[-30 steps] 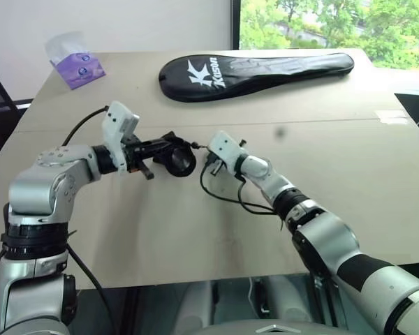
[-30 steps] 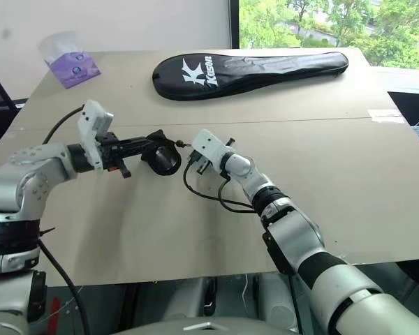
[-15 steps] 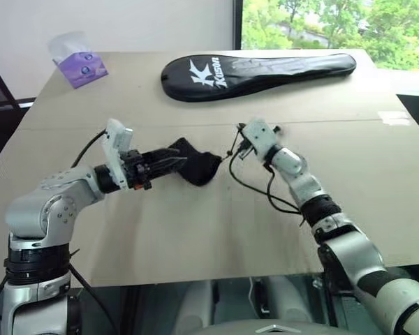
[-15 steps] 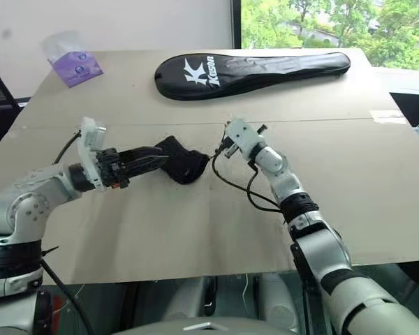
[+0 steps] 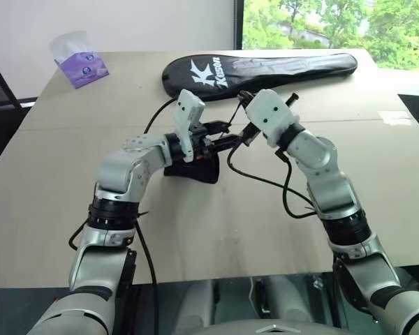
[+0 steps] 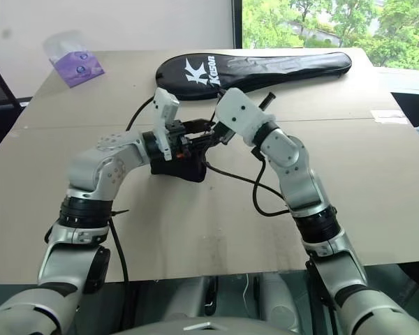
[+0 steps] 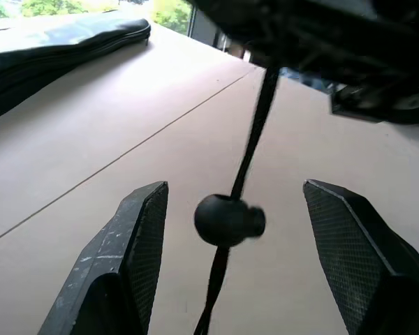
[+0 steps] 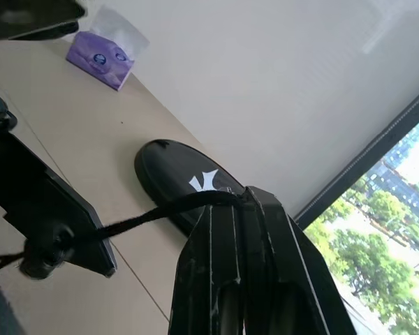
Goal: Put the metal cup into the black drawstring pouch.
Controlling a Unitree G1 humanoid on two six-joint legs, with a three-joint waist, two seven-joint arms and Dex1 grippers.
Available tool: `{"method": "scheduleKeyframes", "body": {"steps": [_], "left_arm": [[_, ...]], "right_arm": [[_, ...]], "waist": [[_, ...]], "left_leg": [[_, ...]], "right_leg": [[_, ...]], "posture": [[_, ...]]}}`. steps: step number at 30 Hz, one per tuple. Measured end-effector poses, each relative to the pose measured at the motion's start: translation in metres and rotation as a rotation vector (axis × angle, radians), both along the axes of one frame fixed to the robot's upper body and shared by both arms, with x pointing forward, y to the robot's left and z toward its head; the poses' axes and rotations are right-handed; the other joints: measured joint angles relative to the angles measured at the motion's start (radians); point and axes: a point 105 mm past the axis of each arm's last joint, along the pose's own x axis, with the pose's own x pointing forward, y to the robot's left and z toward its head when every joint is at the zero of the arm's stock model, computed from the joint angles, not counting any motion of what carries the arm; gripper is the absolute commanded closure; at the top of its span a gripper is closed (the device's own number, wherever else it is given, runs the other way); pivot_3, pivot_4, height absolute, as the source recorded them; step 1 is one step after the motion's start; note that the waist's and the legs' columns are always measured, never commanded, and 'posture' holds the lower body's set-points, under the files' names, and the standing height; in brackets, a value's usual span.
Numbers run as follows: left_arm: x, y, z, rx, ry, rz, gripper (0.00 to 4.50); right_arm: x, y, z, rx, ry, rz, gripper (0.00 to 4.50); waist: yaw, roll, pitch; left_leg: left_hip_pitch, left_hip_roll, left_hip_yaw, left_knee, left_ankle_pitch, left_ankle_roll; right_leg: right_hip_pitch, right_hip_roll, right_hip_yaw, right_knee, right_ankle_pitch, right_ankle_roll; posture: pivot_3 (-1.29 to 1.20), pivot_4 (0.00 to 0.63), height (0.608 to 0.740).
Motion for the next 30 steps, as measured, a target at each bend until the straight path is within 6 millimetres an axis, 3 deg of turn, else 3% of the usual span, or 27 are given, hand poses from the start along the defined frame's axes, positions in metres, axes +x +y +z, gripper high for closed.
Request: {"method": "scheduleKeyframes", "body": {"steps": [1,4,9,10,16,19,22,26,30], "left_arm": [[0.001,-0.001,-0.001,-0.002,0.001,0.003,1.32],[0.003,-0.007,0.0,-0.013,-0.004,-0.025,2.05],[0.005,-0.01,0.003,-0.038,-0.01,-0.038,4.17],[0.005,-0.01,0.003,-0.04,-0.008,-0.037,4.31],[0.005,-0.005,-0.001,-0.001,-0.008,-0.038,4.31],[0.004,0.007,-0.019,0.078,0.018,-0.012,4.31],[0.001,0.017,-0.04,0.132,0.047,0.011,4.31],[-0.001,0.018,-0.035,0.155,-0.002,0.007,4.31],[-0.002,0.015,-0.04,0.171,-0.007,0.005,4.31]], "right_arm": [[0.0,0.0,0.0,0.0,0.007,-0.005,4.5],[-0.002,0.001,0.001,-0.003,0.011,-0.013,4.5],[-0.001,-0.002,-0.001,-0.01,0.021,-0.031,4.5],[0.0,-0.003,-0.001,-0.012,0.025,-0.036,4.5],[0.003,-0.009,0.001,0.051,0.051,-0.064,4.5],[0.015,-0.034,0.014,0.212,0.082,-0.156,4.5],[0.038,-0.082,0.026,0.37,0.125,-0.308,4.5],[0.058,-0.111,-0.015,0.371,0.281,-0.395,4.5],[0.057,-0.12,-0.028,0.352,0.317,-0.397,4.5]], "waist": [[0.0,0.0,0.0],[0.002,0.0,0.0],[0.002,0.0,0.0],[0.002,0.0,0.0],[0.001,0.0,0.0],[0.002,0.0,0.0],[0.006,0.0,0.0],[0.009,0.001,0.001],[0.002,0.001,0.001]], "left_leg": [[0.0,0.0,0.0,0.0,0.0,0.0],[0.0,-0.001,0.0,0.0,0.0,0.0],[0.0,-0.001,0.0,0.0,0.0,0.0],[0.0,-0.001,0.0,0.0,0.0,0.0],[0.0,-0.001,0.0,0.0,0.0,0.0],[0.0,-0.001,0.0,0.0,0.0,0.0],[0.0,-0.001,-0.001,0.0,0.0,0.0],[0.0,-0.001,0.0,0.0,0.0,0.0],[-0.001,-0.001,0.001,-0.001,-0.001,0.003]], "right_leg": [[0.0,0.0,0.0,0.0,0.0,0.0],[0.0,0.0,0.0,0.0,0.0,0.0],[0.0,0.0,0.0,0.0,0.0,0.0],[0.0,0.0,0.0,0.0,0.0,0.0],[0.0,0.0,0.0,0.0,0.0,0.0],[0.0,0.0,0.0,0.0,0.0,0.0],[0.0,0.0,0.0,-0.001,0.0,0.0],[0.001,-0.001,0.0,-0.001,0.0,0.0],[0.0,-0.001,0.001,-0.001,0.0,0.0]], "posture": [[0.0,0.15,0.74],[0.0,0.15,0.74],[0.0,0.15,0.74],[0.0,0.15,0.74],[0.0,0.15,0.74],[0.0,0.15,0.74],[0.0,0.15,0.74],[0.0,0.15,0.74],[0.0,0.15,0.74]]}}
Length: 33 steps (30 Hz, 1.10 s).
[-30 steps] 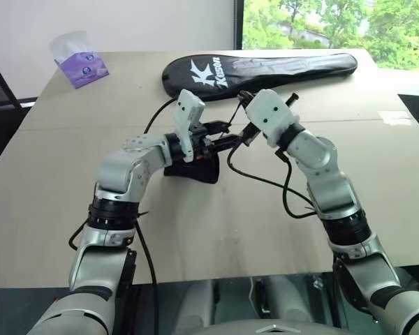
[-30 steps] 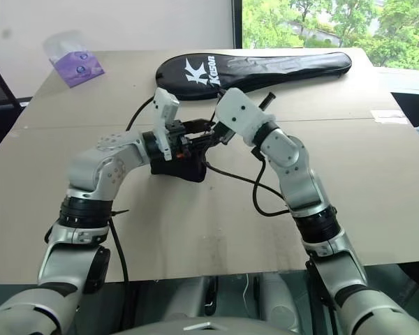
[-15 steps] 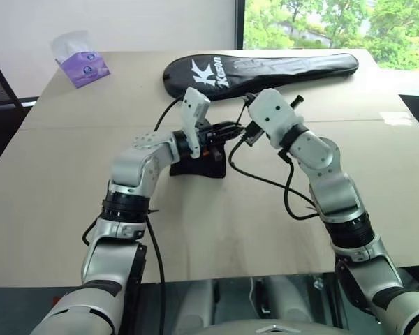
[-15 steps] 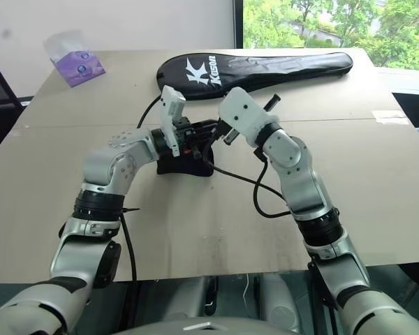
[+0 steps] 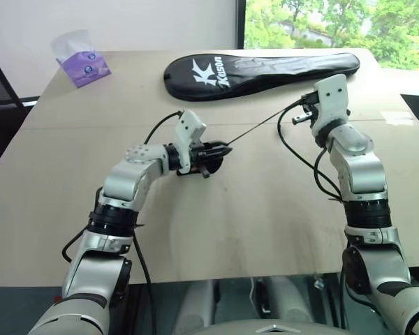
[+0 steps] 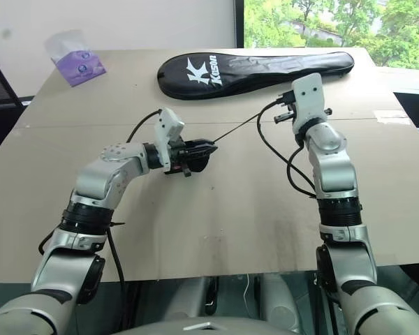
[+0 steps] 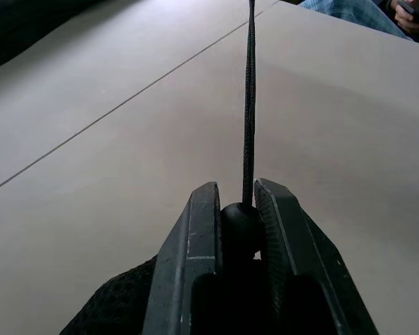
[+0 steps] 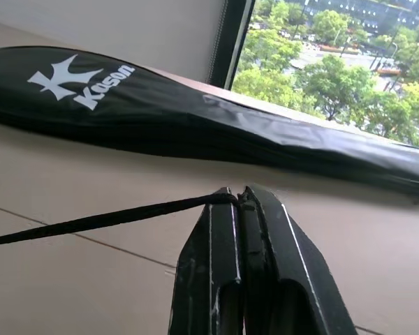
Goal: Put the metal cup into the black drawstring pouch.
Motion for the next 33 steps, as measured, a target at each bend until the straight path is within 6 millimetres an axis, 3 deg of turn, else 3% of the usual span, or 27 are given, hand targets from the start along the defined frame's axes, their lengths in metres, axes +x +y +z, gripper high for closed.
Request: {"method": "scheduleKeyframes", "body": {"steps": [3,6,9,10,13,16,22,26,33], "left_arm": [[-0.005,0.0,-0.002,-0.016,0.008,-0.009,2.94],[-0.01,0.015,0.0,-0.064,0.023,0.016,1.54],[-0.014,0.022,0.008,-0.109,-0.004,0.056,0.23],[-0.016,0.022,0.011,-0.135,-0.014,0.075,0.0],[-0.027,0.036,0.011,-0.184,-0.046,0.182,0.0],[-0.049,0.056,0.003,-0.255,-0.105,0.345,0.0],[-0.084,0.089,-0.01,-0.25,-0.157,0.548,0.0],[-0.097,0.113,-0.031,-0.251,-0.099,0.725,0.0],[-0.107,0.146,-0.035,-0.256,-0.112,0.914,0.0]], "right_arm": [[-0.009,-0.007,-0.014,-0.049,0.045,0.055,4.5],[-0.025,-0.024,-0.025,-0.091,0.084,0.073,3.48],[-0.048,-0.019,-0.044,-0.09,0.143,0.171,2.15],[-0.059,-0.018,-0.052,-0.09,0.172,0.211,1.64],[-0.093,-0.016,-0.074,-0.088,0.254,0.319,0.3],[-0.126,-0.029,-0.086,-0.082,0.29,0.336,0.3],[-0.15,-0.03,-0.075,-0.052,0.178,0.34,0.3],[-0.152,-0.035,-0.079,-0.032,0.152,0.244,0.3],[-0.155,-0.046,-0.087,-0.035,0.137,0.132,0.3]], "waist": [[-0.002,0.0,0.0],[-0.001,0.0,0.0],[0.001,0.0,0.0],[0.003,0.0,0.0],[0.004,0.0,0.0],[0.003,0.0,0.0],[0.008,0.0,-0.001],[0.014,-0.001,-0.002],[0.03,-0.001,-0.002]], "left_leg": [[0.0,0.0,0.0,0.0,-0.001,0.002],[0.001,0.001,0.0,0.0,-0.001,0.002],[0.0,0.001,-0.001,0.001,-0.002,0.003],[0.0,0.001,-0.001,0.001,-0.002,0.003],[0.0,0.001,0.0,0.001,-0.003,0.005],[0.001,0.001,0.0,0.001,-0.003,0.005],[0.009,0.002,-0.001,0.002,-0.003,0.005],[0.011,0.002,-0.001,0.003,-0.003,0.005],[0.009,0.002,-0.001,0.003,-0.003,0.005]], "right_leg": [[0.0,0.0,0.0,0.0,0.0,0.0],[0.0,0.0,0.0,0.0,0.0,0.0],[0.001,-0.001,0.001,-0.001,0.0,0.0],[0.001,-0.001,0.001,-0.001,0.0,0.0],[0.002,-0.002,0.003,-0.001,0.0,0.0],[0.003,-0.002,0.004,-0.002,0.0,0.0],[0.012,-0.001,0.003,-0.001,0.0,0.0],[0.014,-0.001,0.003,-0.002,-0.001,0.0],[0.013,-0.001,0.002,-0.002,-0.001,0.0]], "posture": [[0.0,0.15,0.74],[0.0,0.15,0.74],[0.0,0.15,0.74],[0.0,0.15,0.74],[0.0,0.15,0.74],[0.0,0.15,0.74],[0.0,0.15,0.74],[0.0,0.15,0.74],[0.0,0.15,0.74]]}}
